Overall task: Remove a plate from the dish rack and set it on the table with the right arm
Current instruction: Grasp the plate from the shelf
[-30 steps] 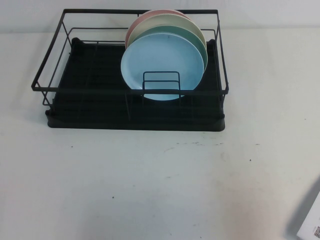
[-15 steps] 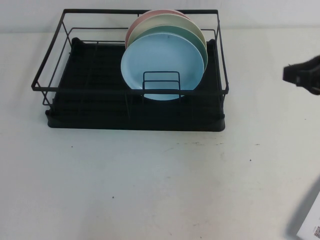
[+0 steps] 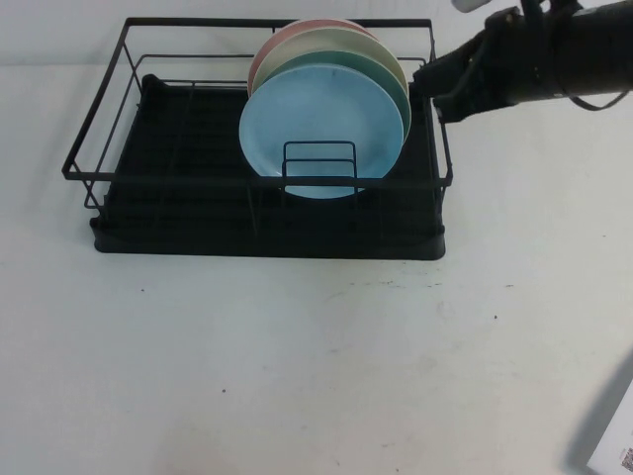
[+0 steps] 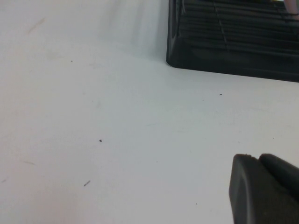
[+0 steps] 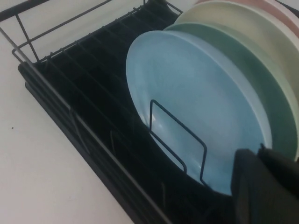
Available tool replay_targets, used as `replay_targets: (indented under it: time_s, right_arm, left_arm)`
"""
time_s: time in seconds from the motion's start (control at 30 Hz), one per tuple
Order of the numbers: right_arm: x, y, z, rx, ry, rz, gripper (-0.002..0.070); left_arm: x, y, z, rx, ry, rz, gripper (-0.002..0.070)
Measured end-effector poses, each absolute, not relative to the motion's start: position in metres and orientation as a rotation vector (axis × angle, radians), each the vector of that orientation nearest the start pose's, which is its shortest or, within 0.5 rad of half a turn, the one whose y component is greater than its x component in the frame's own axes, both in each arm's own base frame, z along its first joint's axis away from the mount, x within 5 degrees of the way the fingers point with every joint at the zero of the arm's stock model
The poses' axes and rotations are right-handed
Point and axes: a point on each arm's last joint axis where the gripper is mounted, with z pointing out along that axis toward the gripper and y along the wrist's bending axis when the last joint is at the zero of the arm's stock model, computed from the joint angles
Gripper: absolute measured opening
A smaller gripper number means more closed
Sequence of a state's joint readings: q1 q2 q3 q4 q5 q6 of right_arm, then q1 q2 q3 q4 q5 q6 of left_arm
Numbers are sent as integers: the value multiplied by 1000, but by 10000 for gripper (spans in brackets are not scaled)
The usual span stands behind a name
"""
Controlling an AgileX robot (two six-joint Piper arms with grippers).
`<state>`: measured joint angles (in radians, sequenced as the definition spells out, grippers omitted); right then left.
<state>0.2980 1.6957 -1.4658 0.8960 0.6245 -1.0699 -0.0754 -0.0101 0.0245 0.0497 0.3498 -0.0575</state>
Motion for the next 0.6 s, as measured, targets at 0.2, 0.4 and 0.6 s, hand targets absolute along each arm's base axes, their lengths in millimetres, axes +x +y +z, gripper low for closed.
replay_targets:
  time_s: [0.2, 0.4, 0.6]
  right_arm:
    - [383, 183, 333, -1000, 1867, 472, 91]
    - [397, 202, 314, -1146, 1851, 370, 219]
    - [410, 201, 306, -1120, 1834, 283, 248]
  left_arm:
    - [53, -2, 174, 48, 1847, -44, -4]
    - [53, -2, 174, 48, 1847, -44, -4]
    - [53, -2, 174, 48, 1847, -44, -4]
